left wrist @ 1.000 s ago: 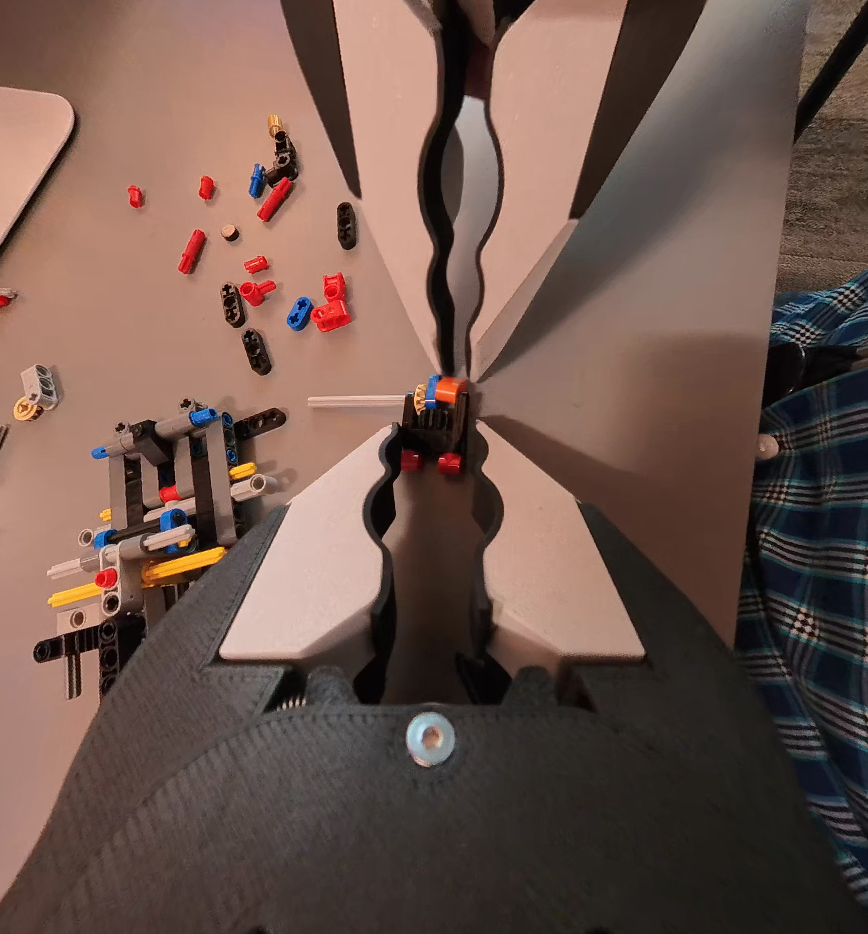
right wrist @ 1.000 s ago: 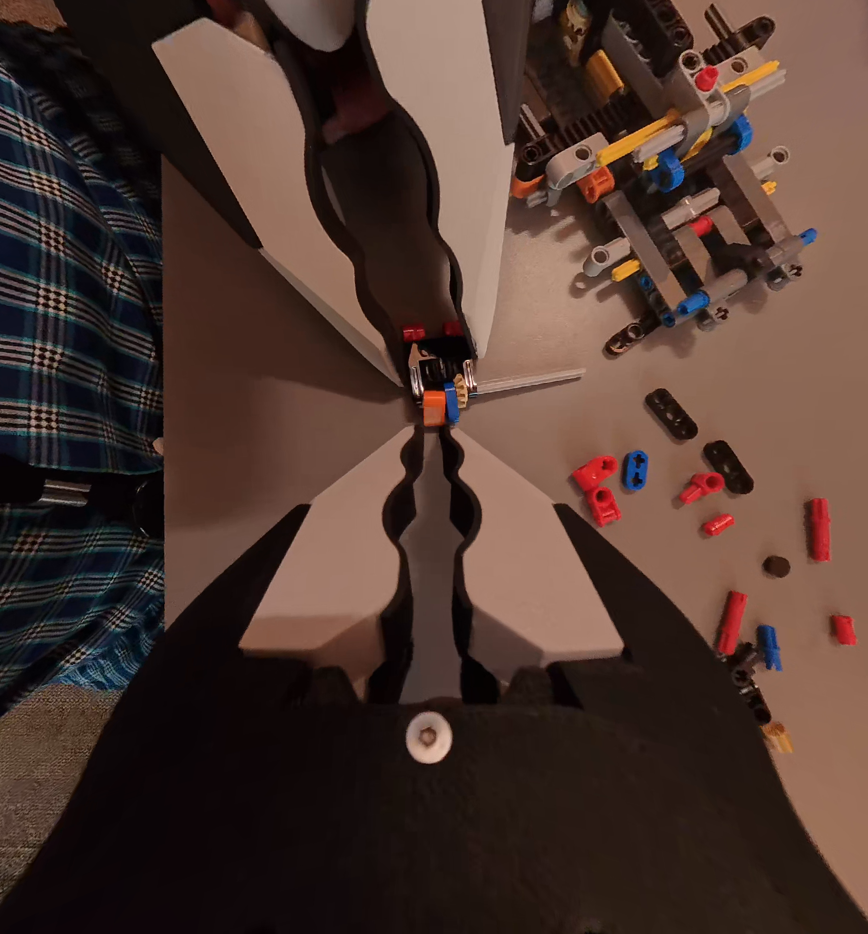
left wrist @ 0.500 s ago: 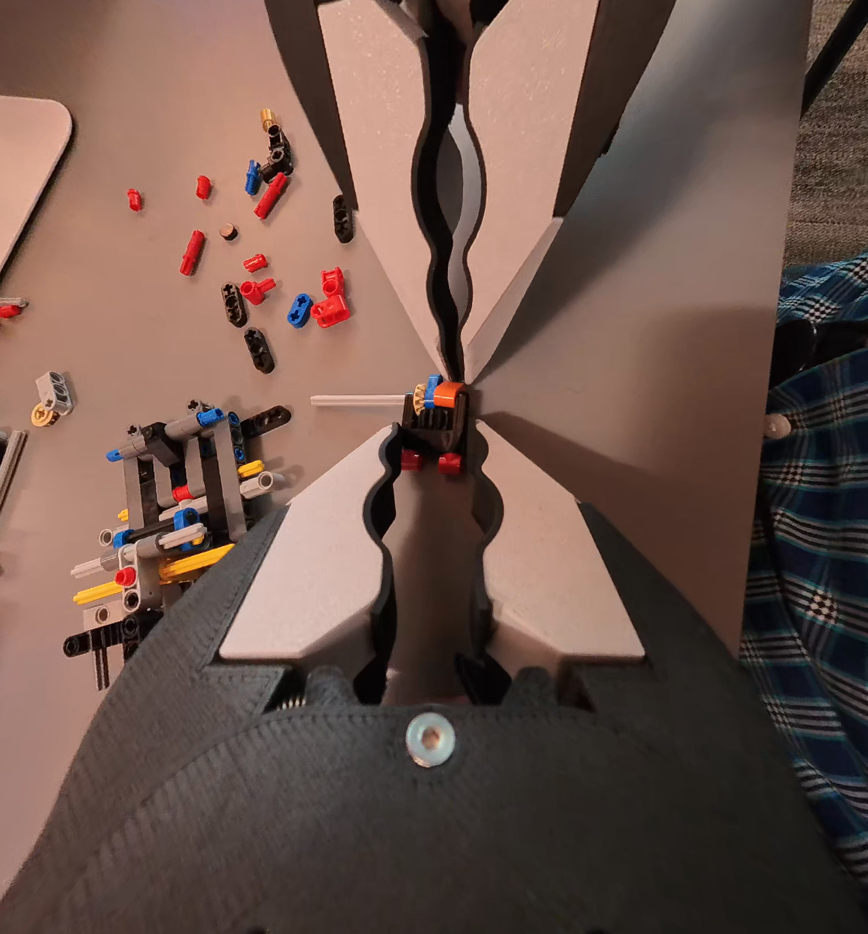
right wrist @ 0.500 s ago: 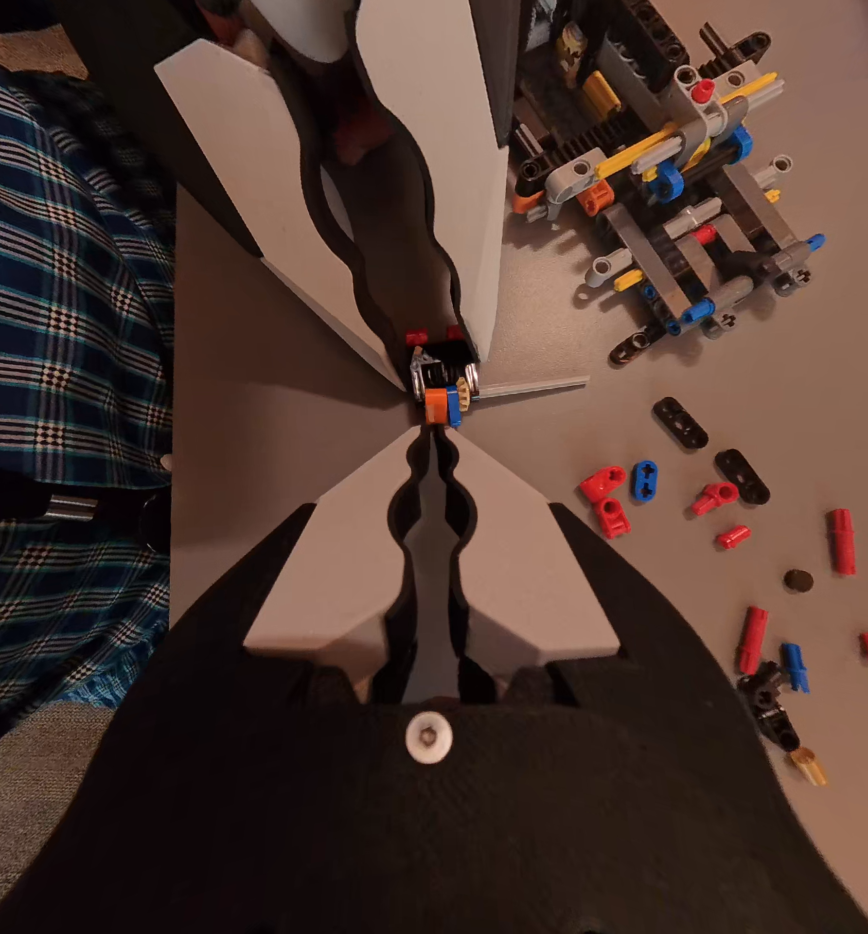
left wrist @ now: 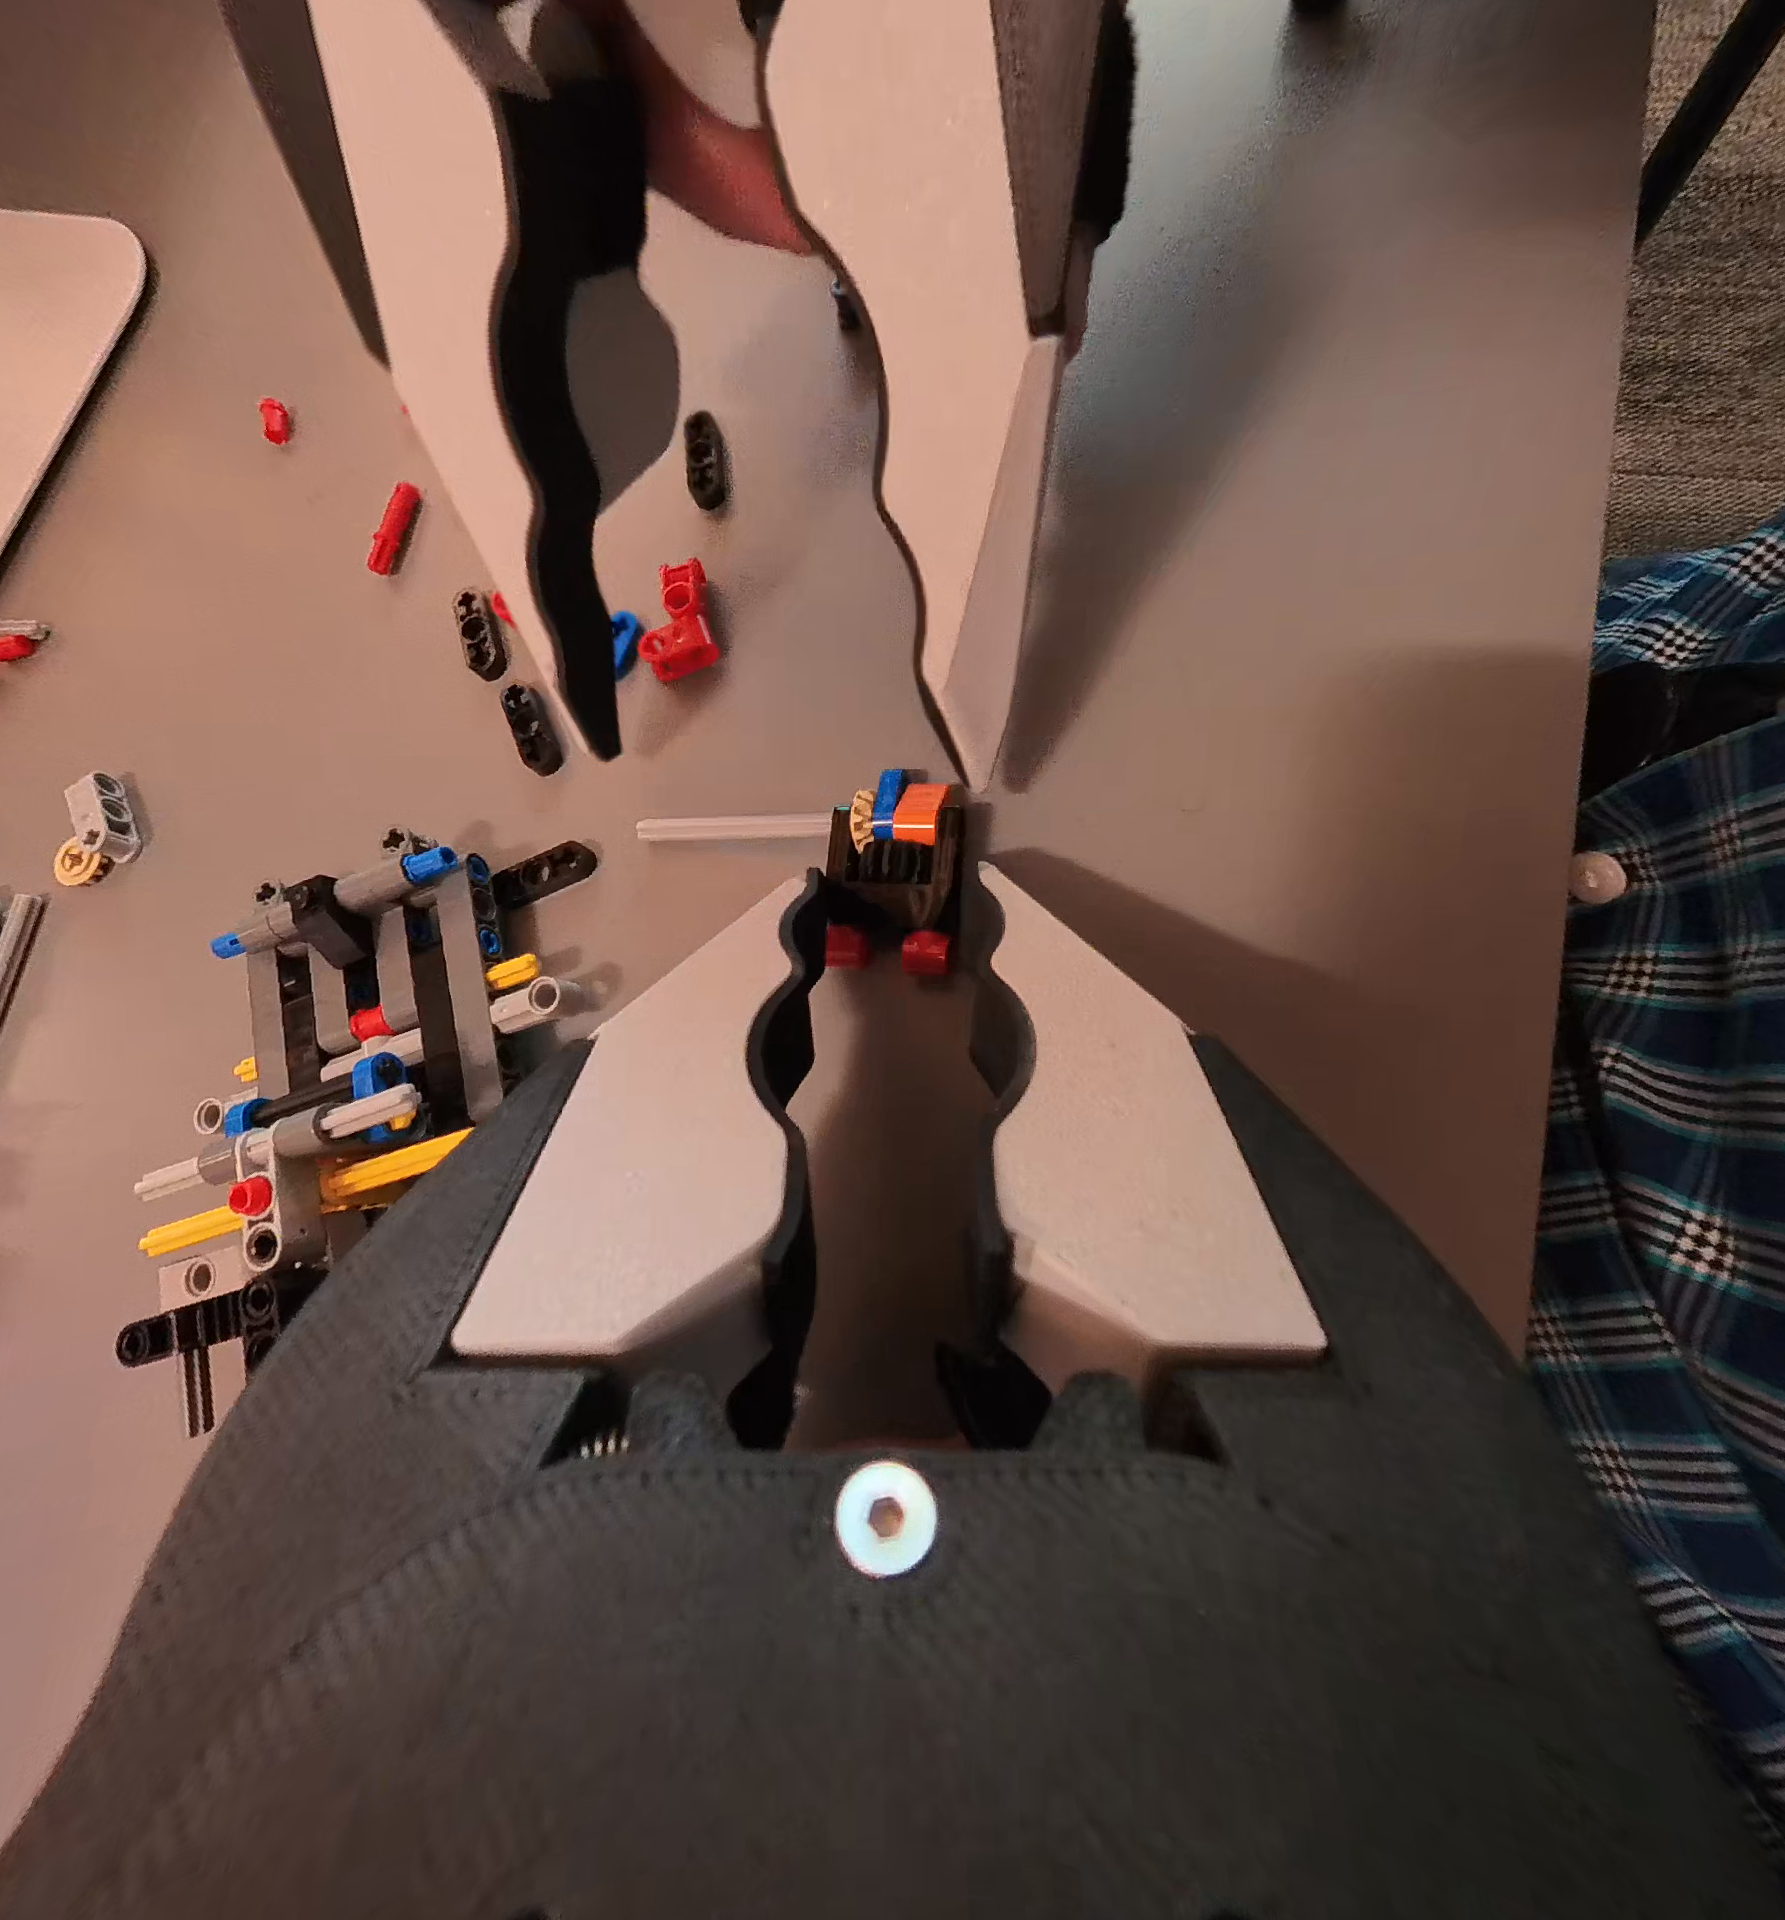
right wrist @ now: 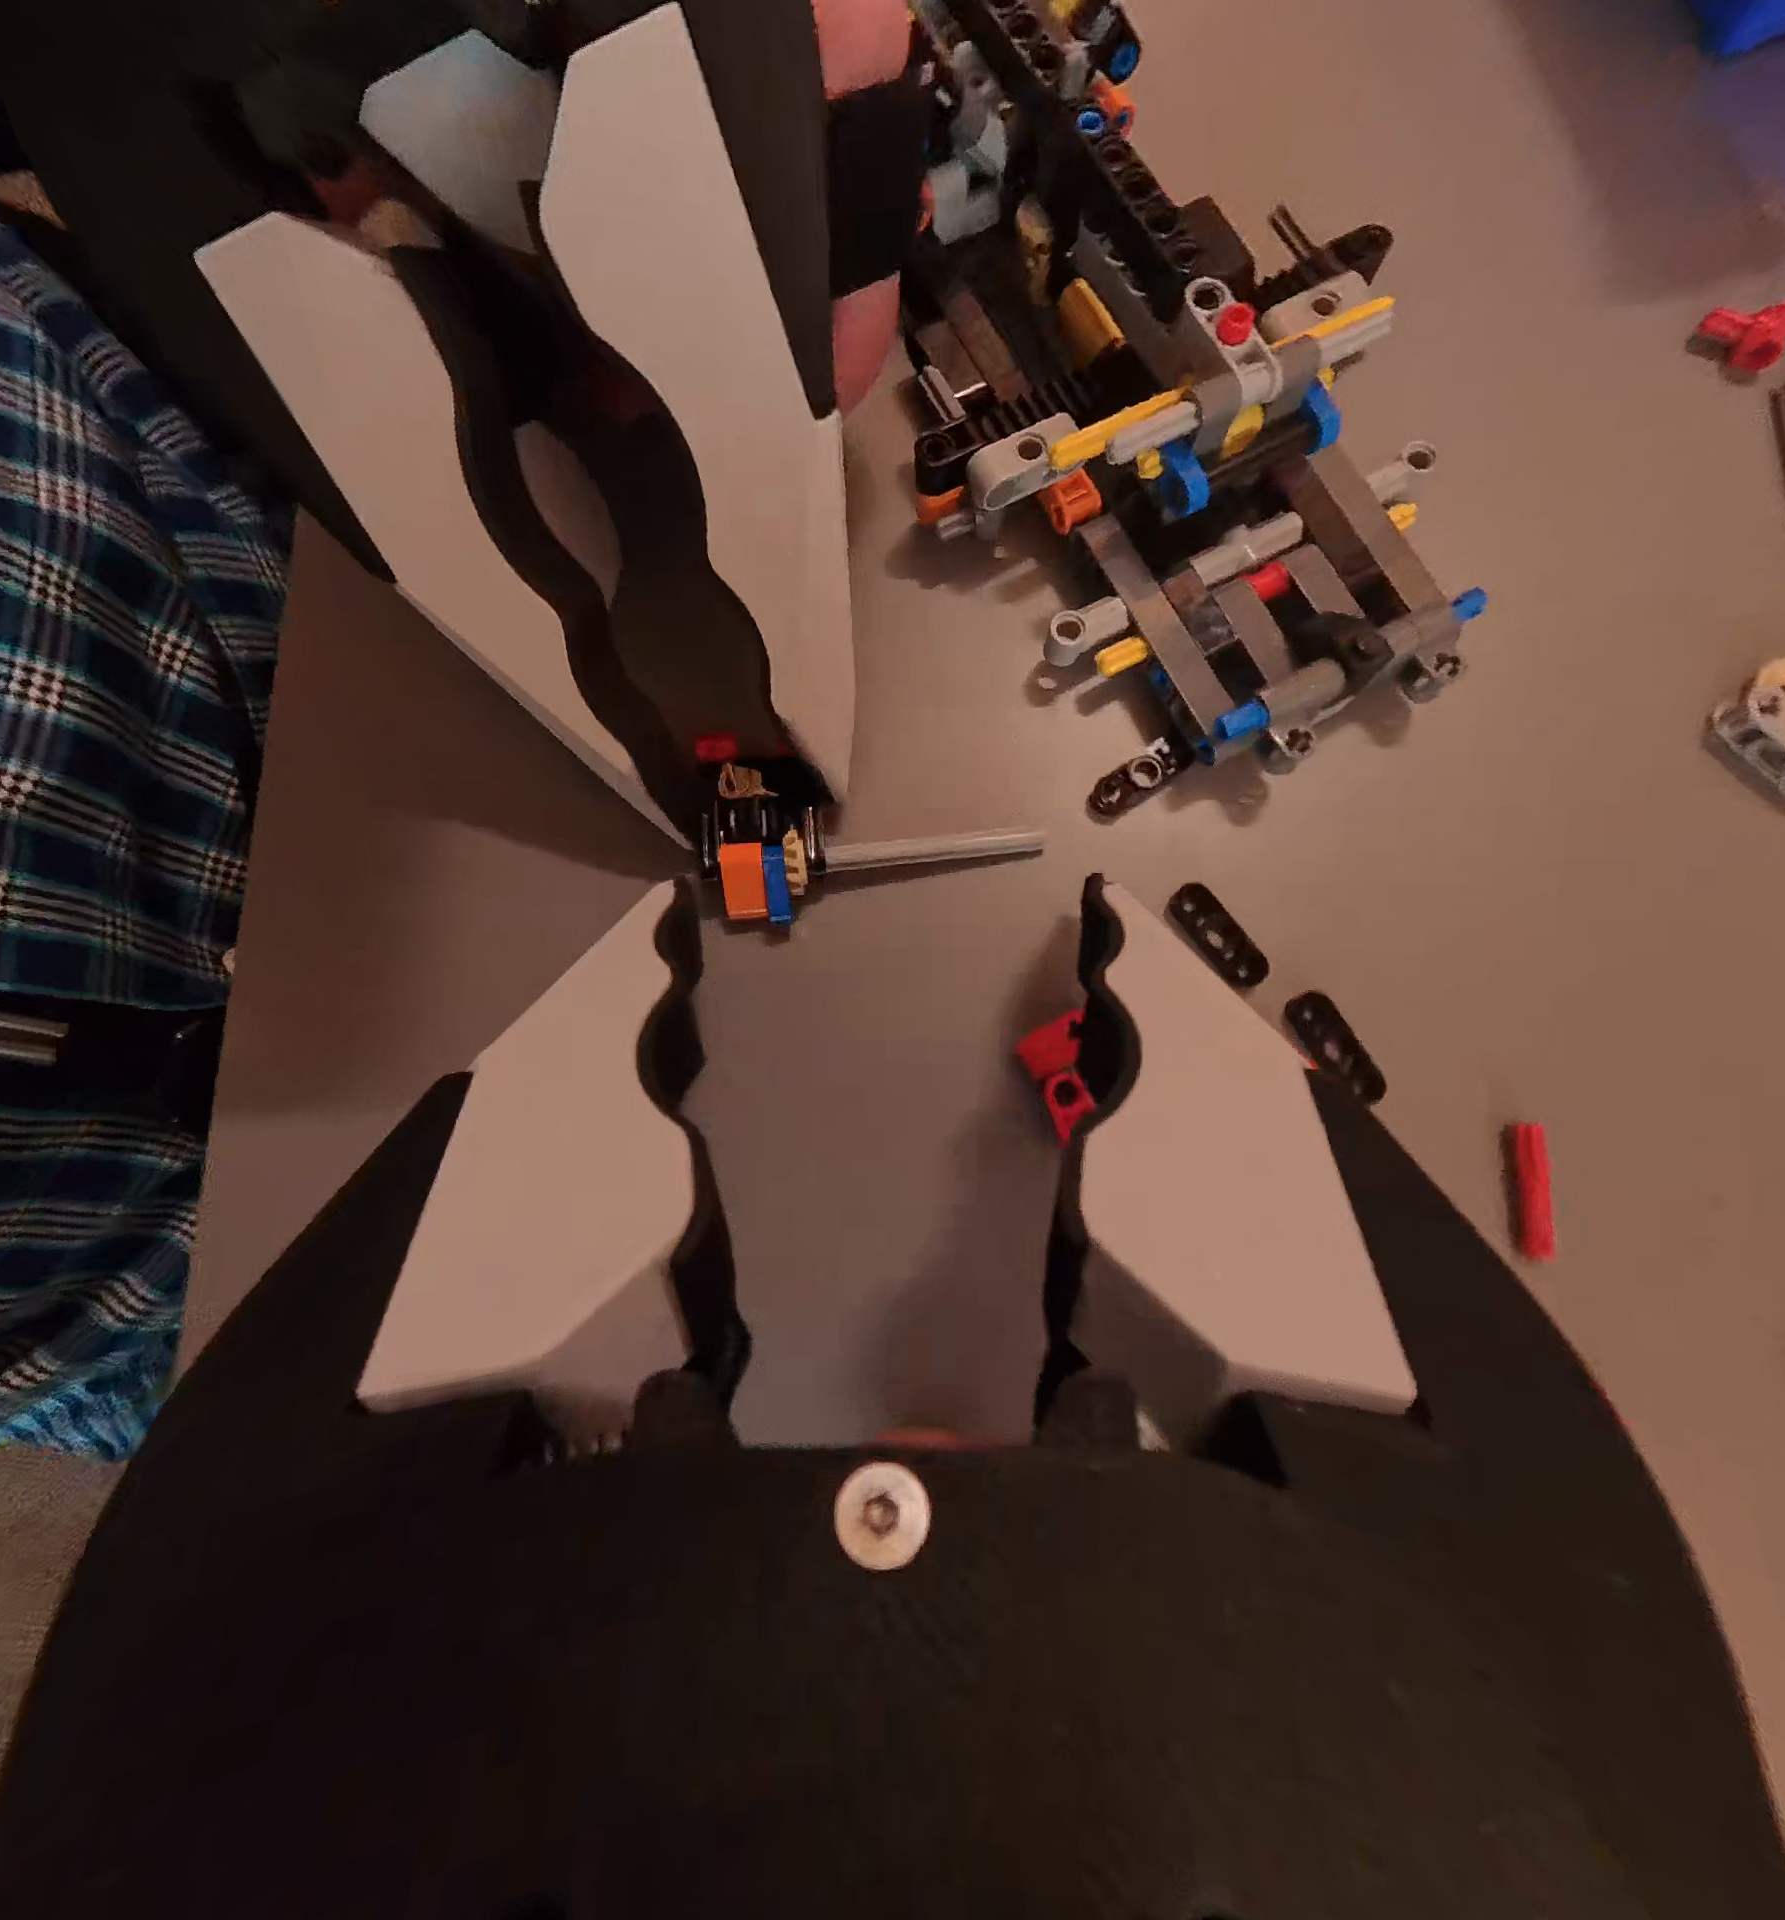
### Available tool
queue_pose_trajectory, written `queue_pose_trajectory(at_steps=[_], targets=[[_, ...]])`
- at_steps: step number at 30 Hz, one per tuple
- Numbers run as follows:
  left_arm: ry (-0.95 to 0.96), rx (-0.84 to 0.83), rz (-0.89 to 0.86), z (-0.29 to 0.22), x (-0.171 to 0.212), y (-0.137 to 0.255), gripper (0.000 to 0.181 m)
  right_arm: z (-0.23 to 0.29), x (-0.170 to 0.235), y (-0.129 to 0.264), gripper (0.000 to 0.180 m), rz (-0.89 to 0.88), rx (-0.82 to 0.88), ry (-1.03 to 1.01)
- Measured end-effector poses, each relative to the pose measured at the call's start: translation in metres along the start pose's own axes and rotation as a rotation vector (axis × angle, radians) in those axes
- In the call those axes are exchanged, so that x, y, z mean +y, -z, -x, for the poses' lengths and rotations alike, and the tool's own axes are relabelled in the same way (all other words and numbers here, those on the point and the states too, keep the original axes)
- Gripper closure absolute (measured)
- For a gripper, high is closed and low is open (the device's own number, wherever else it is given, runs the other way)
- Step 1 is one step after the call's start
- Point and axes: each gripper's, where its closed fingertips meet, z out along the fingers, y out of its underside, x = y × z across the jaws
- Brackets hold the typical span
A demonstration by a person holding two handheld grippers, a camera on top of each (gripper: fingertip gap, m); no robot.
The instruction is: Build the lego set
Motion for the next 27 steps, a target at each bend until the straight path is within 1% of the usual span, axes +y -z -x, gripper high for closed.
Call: queue_pose_trajectory(at_steps=[2,8,17,27], targets=[[-0.003,-0.002,-0.001,-0.0001,0.0,0.0002,0.157,0.002,0.0026,-0.0046,0.108,0.013,-0.042,0.04],[0.001,0.002,-0.002,-0.0001,0.0,0.0006,0.157,0.0023,0.0013,-0.0076,0.111,0.007,-0.085,0.092],[0.003,0.003,-0.006,-0.0004,-0.0004,0.0008,0.157,0.002,0.0013,-0.0085,0.118,-0.017,-0.072,0.122],[0.004,0.008,-0.006,-0.0013,-0.0007,0.0017,0.157,0.003,0.0006,-0.0089,0.115,-0.023,-0.095,0.133]])
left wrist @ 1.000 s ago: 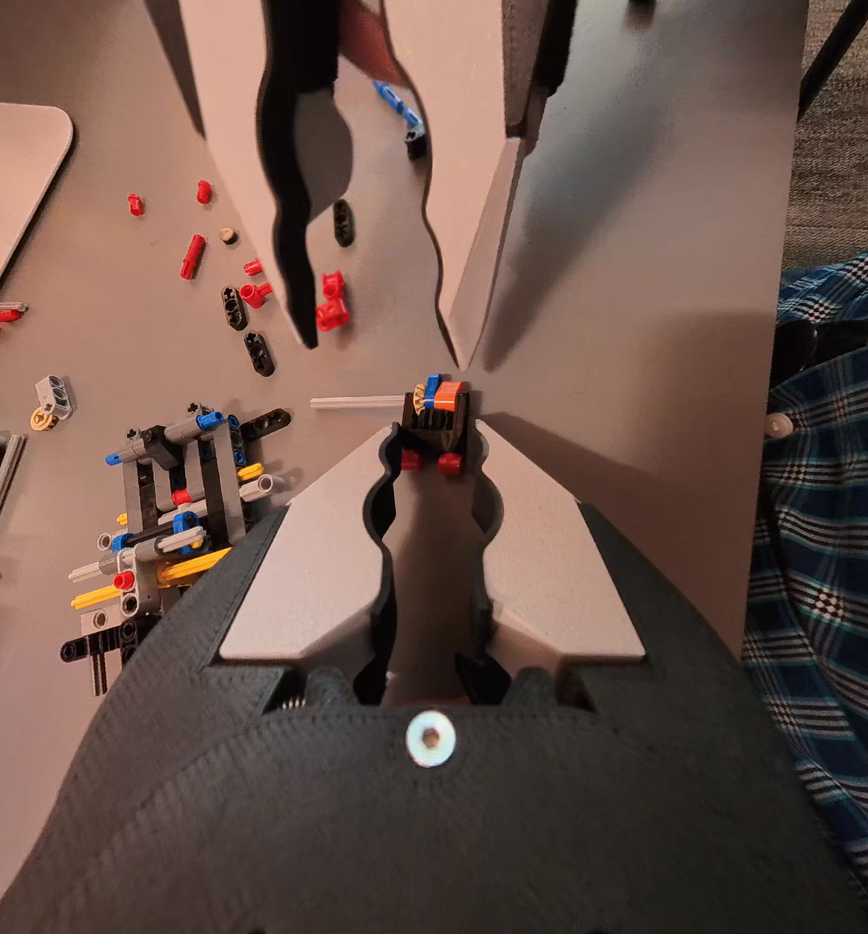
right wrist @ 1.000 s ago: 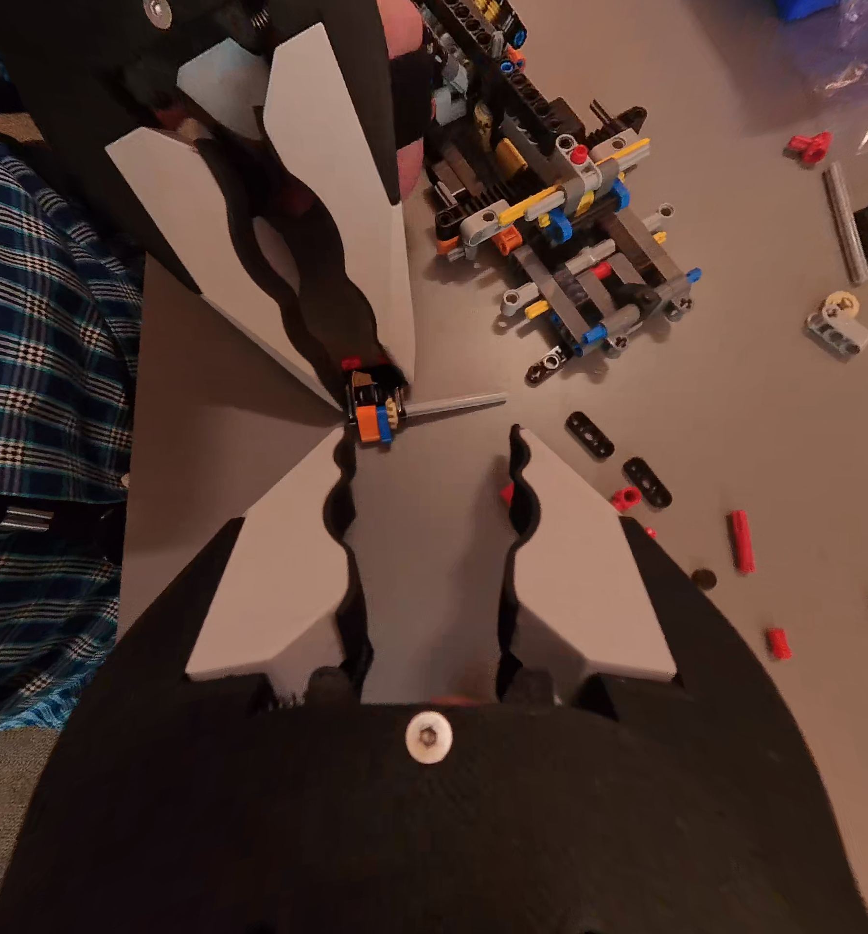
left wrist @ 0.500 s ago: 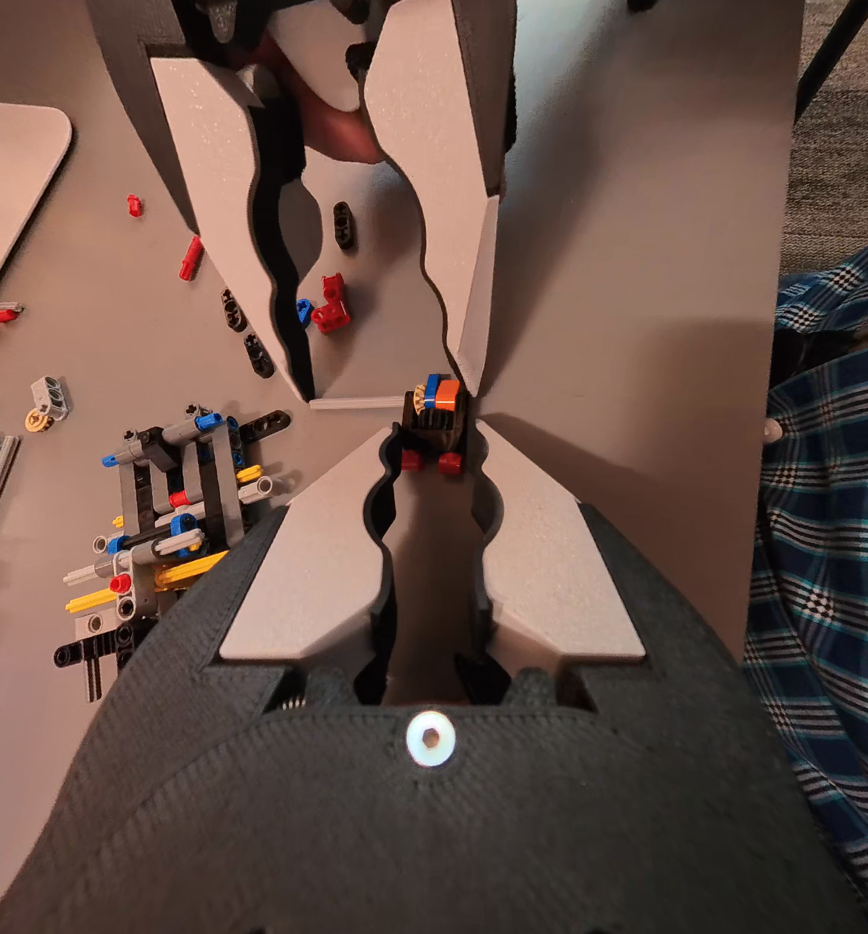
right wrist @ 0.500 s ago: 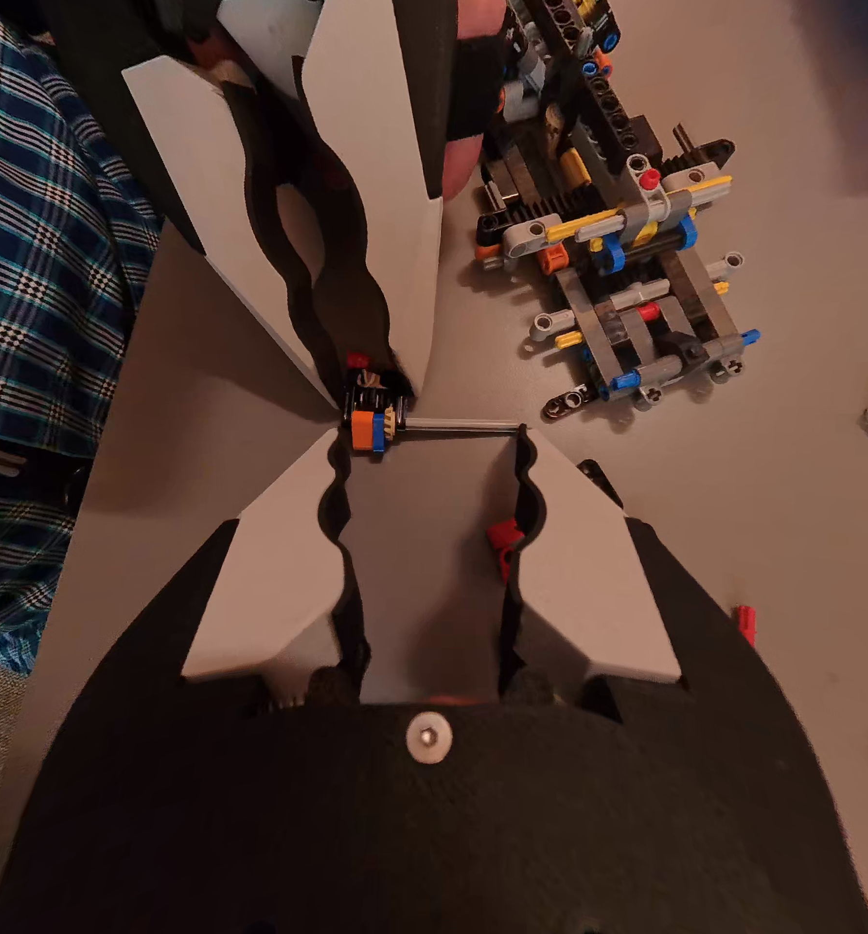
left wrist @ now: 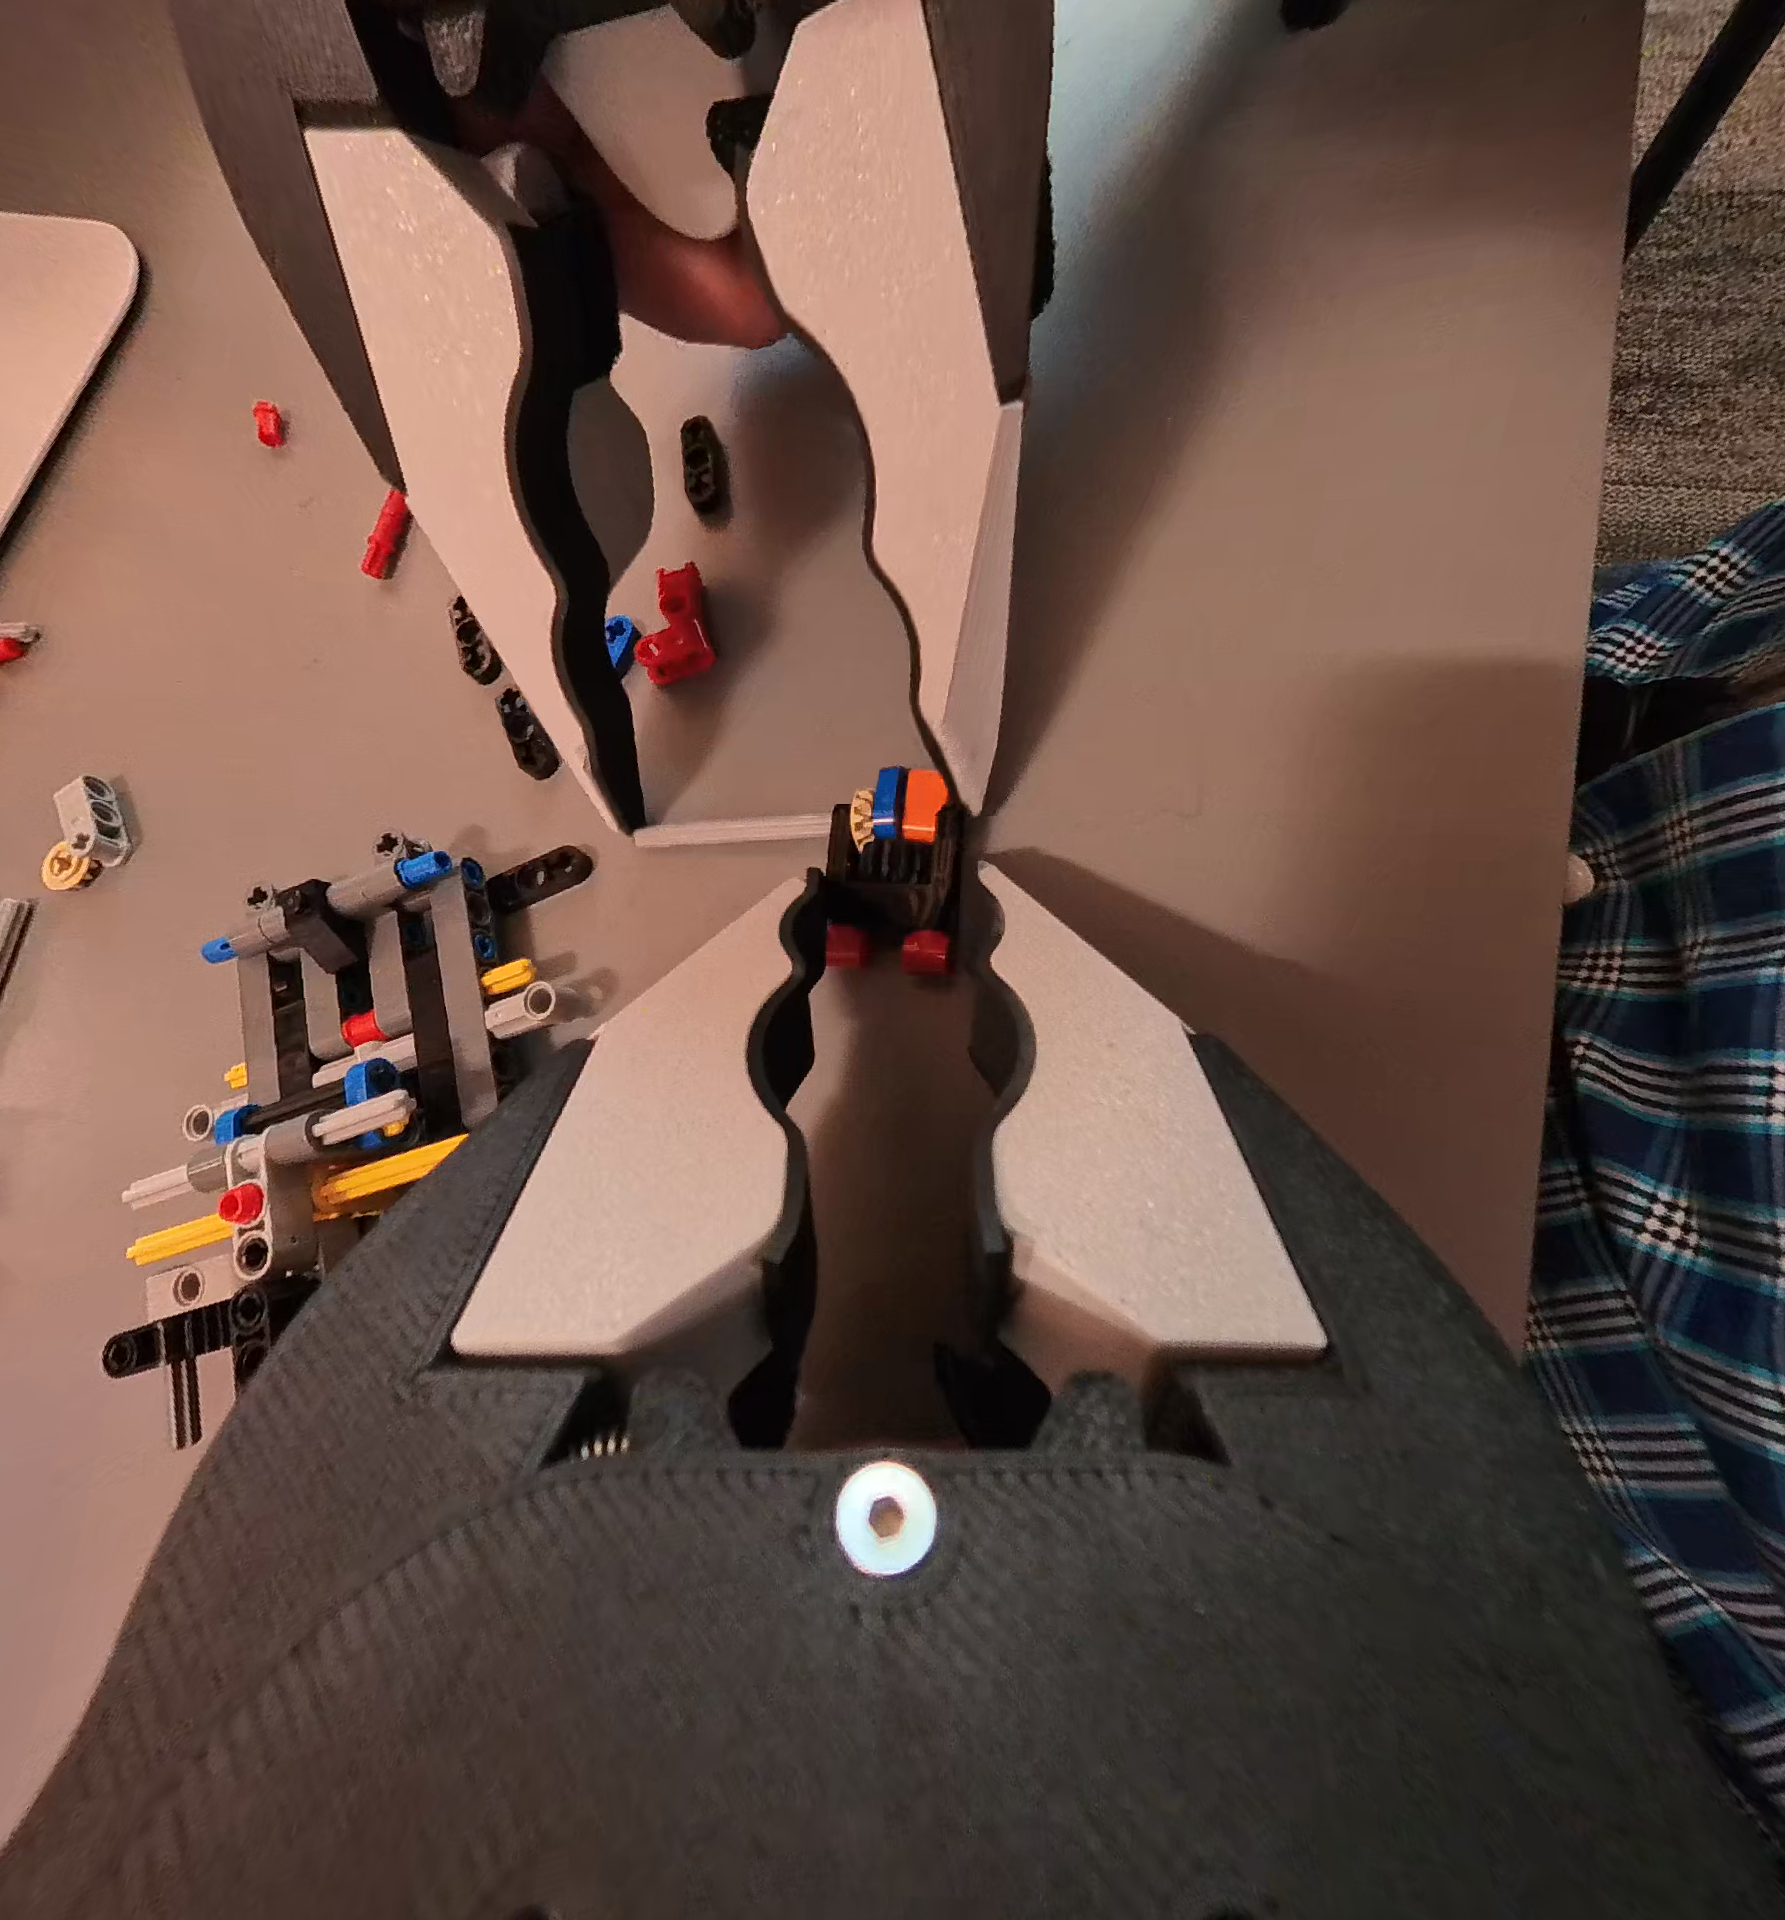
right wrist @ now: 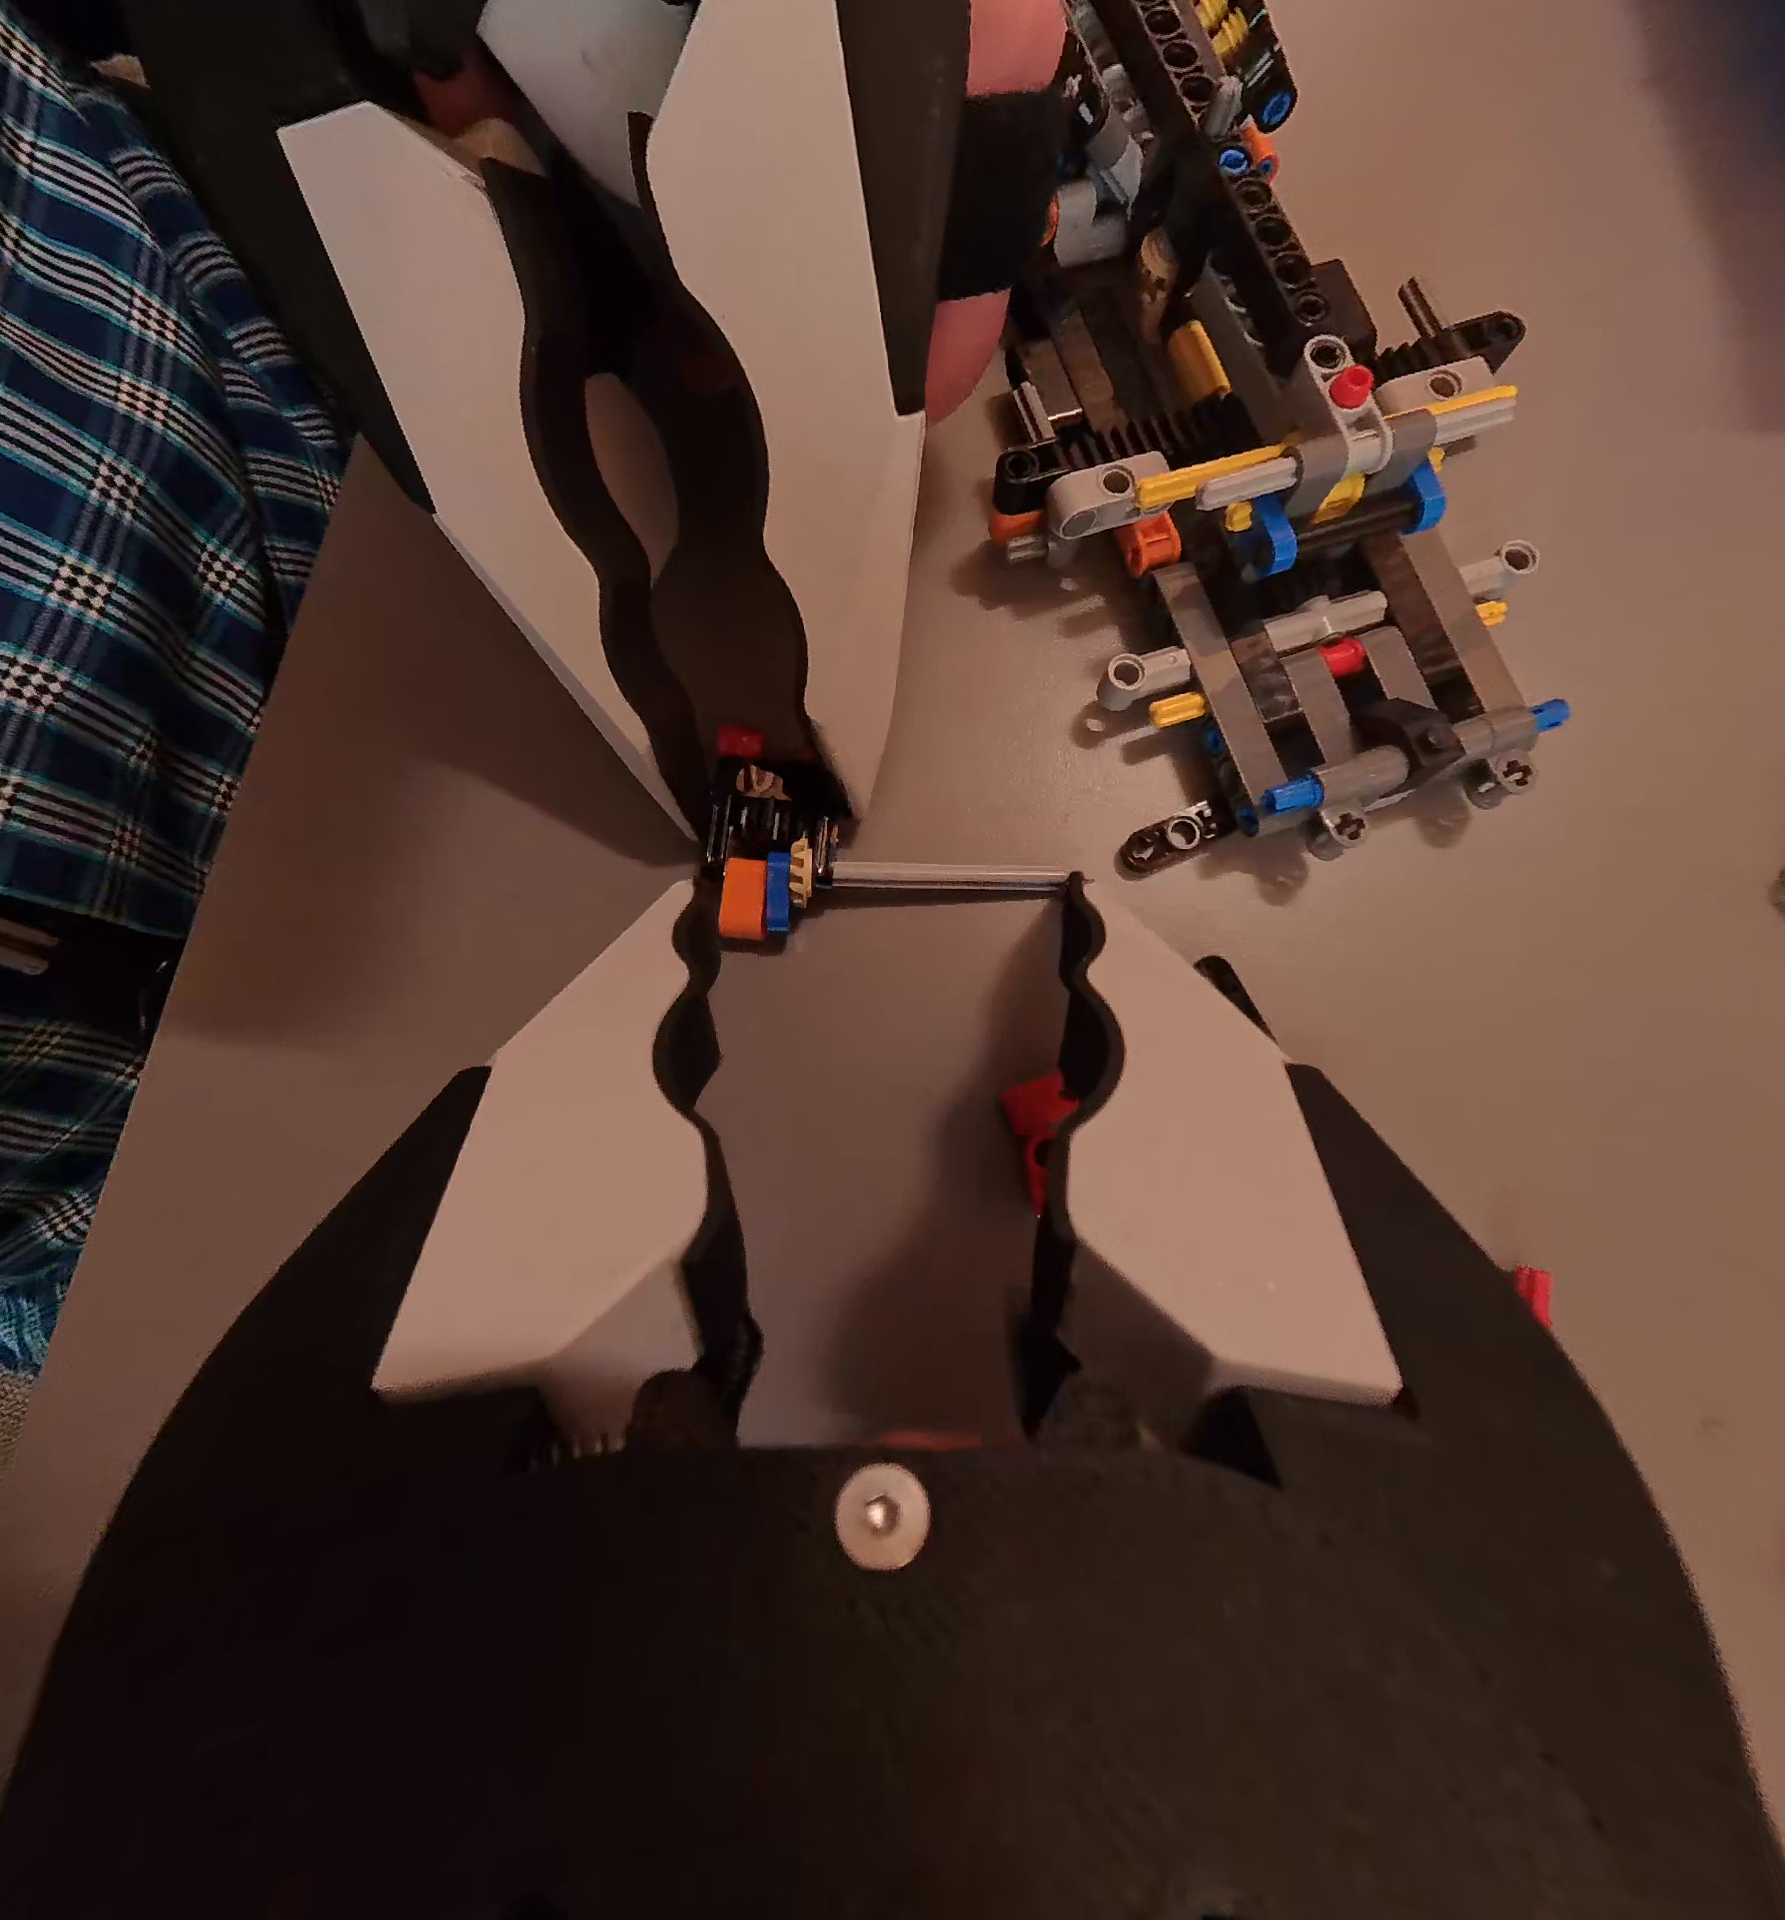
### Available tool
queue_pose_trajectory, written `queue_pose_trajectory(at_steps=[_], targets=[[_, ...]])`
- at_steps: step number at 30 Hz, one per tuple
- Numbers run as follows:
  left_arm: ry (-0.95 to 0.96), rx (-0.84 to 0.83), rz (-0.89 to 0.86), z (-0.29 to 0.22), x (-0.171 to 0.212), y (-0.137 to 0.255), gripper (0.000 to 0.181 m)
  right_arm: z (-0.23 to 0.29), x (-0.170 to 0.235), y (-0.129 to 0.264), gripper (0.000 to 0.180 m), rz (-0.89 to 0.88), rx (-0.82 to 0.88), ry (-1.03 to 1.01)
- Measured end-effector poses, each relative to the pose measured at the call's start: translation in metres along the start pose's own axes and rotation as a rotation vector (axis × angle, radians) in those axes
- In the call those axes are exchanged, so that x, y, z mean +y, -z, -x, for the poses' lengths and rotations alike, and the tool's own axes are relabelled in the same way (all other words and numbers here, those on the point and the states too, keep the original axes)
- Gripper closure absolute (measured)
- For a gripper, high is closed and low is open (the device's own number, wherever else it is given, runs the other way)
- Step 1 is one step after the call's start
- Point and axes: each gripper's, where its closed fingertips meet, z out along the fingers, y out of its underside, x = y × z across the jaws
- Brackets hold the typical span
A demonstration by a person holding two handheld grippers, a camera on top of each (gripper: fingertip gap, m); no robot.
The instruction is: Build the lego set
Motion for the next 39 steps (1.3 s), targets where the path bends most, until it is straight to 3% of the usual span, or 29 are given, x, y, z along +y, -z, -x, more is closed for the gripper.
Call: queue_pose_trajectory(at_steps=[16,17,19,25,29,39], targets=[[-0.003,-0.001,0.0,-0.002,0.0,0.002,0.157,0.002,0.001,0.0,0.119,-0.012,0.001,0.023],[0.003,-0.023,0.006,0.001,0.001,0.002,0.157,0.009,0.0,0.001,0.15,-0.02,-0.041,0.038],[0.015,-0.031,0.01,0.004,0.002,0.003,0.157,0.011,0.0,0.0,0.157,-0.033,-0.021,0.056],[-0.001,-0.008,0.0,-0.001,0.001,0.004,0.157,0.0,-0.006,0.01,0.124,-0.054,0.023,0.027],[-0.018,0.021,-0.008,-0.005,-0.001,0.004,0.157,-0.002,-0.002,0.003,0.112,-0.026,-0.013,0.014],[-0.016,0.026,-0.011,-0.007,0.0,0.005,0.157,0.001,0.0,0.0,0.117,-0.036,-0.018,0.024]])
